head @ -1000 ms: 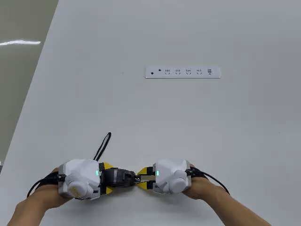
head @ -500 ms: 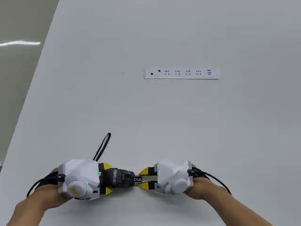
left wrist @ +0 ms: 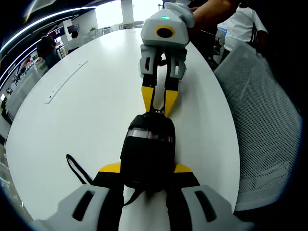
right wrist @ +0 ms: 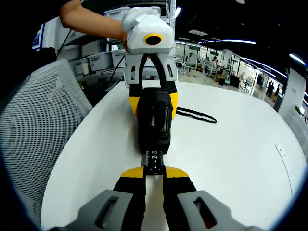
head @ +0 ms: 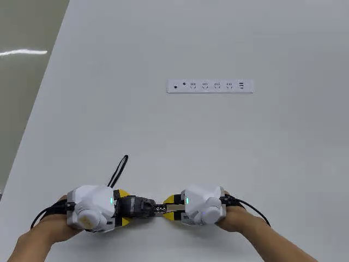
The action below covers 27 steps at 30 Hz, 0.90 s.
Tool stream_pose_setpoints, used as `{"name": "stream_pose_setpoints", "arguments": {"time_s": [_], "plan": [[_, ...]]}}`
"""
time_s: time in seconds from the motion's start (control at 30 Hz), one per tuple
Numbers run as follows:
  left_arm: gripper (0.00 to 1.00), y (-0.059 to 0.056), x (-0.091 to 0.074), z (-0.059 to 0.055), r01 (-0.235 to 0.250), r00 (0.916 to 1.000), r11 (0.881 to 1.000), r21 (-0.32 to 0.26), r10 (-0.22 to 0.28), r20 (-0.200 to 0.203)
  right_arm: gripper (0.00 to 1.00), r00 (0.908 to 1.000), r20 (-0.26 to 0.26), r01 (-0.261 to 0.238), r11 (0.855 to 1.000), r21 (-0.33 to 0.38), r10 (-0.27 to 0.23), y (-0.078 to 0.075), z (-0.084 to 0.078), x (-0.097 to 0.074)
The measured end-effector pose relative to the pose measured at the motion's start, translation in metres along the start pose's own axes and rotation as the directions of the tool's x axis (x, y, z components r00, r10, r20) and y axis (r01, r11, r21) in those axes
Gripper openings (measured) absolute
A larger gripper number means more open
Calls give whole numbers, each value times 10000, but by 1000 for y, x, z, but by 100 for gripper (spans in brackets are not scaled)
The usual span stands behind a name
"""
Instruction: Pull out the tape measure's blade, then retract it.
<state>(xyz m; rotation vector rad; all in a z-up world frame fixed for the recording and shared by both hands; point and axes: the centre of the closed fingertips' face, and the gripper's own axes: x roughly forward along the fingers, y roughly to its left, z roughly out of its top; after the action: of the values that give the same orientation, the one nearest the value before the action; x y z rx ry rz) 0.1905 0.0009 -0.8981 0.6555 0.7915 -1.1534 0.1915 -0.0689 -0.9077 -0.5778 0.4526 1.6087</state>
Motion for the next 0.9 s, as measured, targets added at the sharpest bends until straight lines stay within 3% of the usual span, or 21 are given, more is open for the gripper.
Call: {"name": "stream_pose_setpoints", "arguments": {"time_s": [0.9], "plan": [[29,0,-1,-2,-13,10000,10000,-60,12,-63,10,10000,7,49,10000,58,-50,0,-2,-10]]}}
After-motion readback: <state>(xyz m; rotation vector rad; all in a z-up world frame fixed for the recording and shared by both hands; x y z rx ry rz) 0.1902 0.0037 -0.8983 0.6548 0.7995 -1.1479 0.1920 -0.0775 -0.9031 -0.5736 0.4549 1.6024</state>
